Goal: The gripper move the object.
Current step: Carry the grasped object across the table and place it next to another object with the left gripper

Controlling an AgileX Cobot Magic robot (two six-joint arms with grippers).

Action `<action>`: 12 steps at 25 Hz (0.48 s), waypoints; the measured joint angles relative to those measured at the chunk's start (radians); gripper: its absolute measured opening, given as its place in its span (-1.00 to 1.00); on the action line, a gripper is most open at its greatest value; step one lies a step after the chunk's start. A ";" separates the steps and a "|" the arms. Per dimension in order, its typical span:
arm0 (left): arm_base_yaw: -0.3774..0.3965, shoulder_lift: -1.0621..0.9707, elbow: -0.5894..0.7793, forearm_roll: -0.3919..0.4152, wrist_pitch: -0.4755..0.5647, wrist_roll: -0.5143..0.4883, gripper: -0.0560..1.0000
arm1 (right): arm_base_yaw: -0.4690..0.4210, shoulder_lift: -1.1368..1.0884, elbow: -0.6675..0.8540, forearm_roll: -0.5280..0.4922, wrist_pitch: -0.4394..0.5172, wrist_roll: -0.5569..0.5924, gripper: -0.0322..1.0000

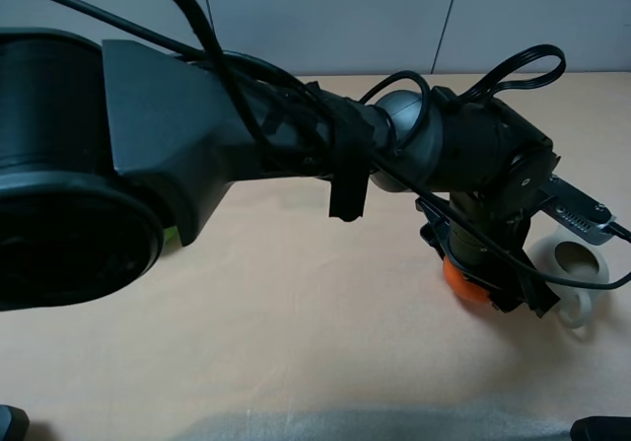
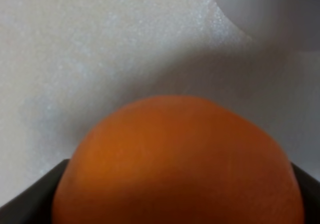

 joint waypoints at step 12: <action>0.000 0.003 0.000 0.000 -0.020 0.009 0.51 | 0.000 0.000 0.000 0.000 0.000 0.000 0.41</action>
